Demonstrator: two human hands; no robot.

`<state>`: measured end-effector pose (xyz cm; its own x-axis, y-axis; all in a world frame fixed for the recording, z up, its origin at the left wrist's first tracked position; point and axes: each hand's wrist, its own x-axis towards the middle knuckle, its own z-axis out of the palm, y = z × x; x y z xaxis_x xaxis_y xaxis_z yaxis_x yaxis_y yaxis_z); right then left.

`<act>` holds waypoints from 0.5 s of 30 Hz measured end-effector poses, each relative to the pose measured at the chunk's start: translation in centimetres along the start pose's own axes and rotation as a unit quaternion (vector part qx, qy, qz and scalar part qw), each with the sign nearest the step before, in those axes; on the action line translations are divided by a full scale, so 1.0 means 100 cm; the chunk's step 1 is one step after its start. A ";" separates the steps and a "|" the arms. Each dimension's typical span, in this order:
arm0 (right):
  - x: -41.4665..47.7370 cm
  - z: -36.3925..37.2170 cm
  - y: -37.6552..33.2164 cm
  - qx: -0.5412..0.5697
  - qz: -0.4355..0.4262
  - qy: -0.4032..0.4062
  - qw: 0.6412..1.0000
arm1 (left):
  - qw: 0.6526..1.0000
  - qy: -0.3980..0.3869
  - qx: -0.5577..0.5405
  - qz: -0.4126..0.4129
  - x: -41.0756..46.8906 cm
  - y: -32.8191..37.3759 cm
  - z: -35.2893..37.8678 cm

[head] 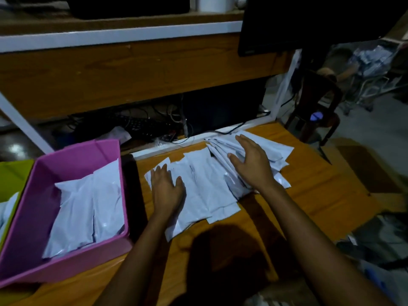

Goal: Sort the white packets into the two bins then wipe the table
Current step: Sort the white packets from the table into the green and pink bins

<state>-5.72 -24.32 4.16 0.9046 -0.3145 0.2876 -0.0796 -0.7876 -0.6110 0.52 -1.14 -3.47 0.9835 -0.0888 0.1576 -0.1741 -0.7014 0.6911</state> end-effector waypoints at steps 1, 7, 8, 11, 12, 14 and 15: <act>0.014 -0.001 0.008 -0.013 0.012 -0.010 1.000 | 0.999 -0.012 0.023 -0.019 0.006 -0.005 0.009; 0.079 0.000 0.060 -0.101 0.086 -0.062 0.989 | 0.985 -0.038 0.086 -0.143 0.014 -0.011 0.044; 0.088 0.001 0.069 -0.106 0.088 -0.074 0.988 | 0.985 -0.023 0.090 -0.147 0.013 -0.009 0.046; 0.111 0.004 0.099 -0.106 0.087 -0.144 0.980 | 0.982 0.007 0.088 -0.168 0.017 -0.009 0.050; 0.119 0.006 0.110 -0.108 0.082 -0.184 0.974 | 0.980 0.014 0.091 -0.174 0.018 -0.009 0.051; 0.131 0.008 0.125 -0.088 0.074 -0.242 0.963 | 0.979 0.027 0.099 -0.175 0.019 -0.008 0.054; 0.134 0.009 0.132 -0.073 0.075 -0.264 0.959 | 0.980 0.036 0.100 -0.168 0.021 -0.008 0.055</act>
<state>5.72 -38.46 -0.71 0.9614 -0.1477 -0.2323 -0.2476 -0.8329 -0.4949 2.95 -4.67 -7.62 0.9763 0.2165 -0.0012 0.1799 -0.8082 0.5608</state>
